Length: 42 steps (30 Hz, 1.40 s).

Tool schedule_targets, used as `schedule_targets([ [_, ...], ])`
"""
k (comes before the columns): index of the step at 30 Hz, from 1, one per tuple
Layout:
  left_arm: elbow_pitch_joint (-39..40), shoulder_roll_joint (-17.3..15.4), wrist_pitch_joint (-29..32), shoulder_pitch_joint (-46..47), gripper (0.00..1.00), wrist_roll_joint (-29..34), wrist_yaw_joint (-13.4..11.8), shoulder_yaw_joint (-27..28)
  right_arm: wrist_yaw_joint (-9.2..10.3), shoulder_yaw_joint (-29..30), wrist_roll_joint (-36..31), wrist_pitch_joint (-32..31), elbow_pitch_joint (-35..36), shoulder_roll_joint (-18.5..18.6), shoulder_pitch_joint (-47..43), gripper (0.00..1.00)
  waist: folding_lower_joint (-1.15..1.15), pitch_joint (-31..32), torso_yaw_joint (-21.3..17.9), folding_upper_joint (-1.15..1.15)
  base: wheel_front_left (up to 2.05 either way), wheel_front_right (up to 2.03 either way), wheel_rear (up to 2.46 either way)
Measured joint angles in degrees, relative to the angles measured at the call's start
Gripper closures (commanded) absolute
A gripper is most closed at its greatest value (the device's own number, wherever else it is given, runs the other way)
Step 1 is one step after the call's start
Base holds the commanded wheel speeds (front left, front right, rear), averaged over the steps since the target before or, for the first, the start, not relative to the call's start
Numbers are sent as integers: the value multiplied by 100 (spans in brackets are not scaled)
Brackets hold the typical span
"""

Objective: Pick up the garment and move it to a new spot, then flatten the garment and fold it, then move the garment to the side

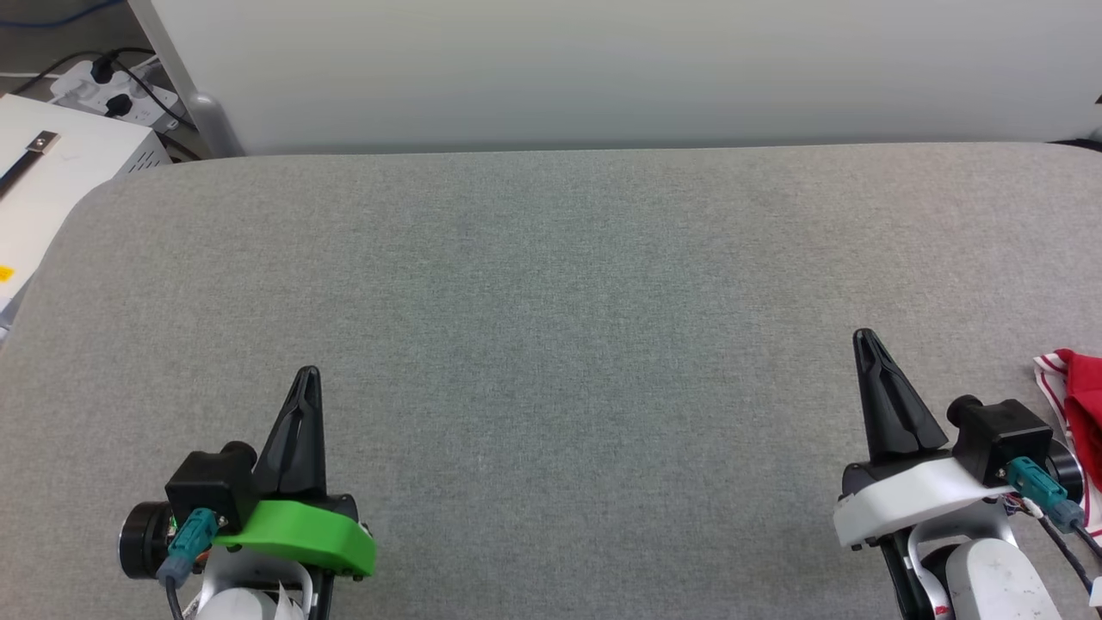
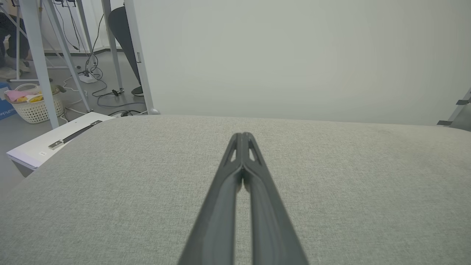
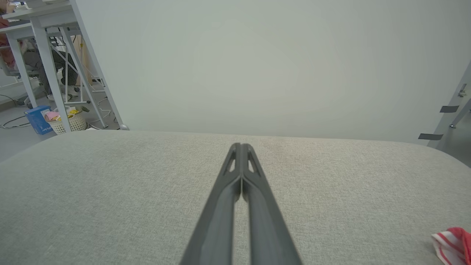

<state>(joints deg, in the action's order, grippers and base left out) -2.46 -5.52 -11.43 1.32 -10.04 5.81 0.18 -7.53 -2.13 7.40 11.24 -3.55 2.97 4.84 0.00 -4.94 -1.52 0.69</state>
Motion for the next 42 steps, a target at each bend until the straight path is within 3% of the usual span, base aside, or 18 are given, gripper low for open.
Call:
schedule_targets([
  [42, 104, 99, 499, -3, 100, 414, -229, -4, 0, 89, -282, -483, 132, 0, -154, 100, 0, 214, 66, 0, 0, 0, 0],
])
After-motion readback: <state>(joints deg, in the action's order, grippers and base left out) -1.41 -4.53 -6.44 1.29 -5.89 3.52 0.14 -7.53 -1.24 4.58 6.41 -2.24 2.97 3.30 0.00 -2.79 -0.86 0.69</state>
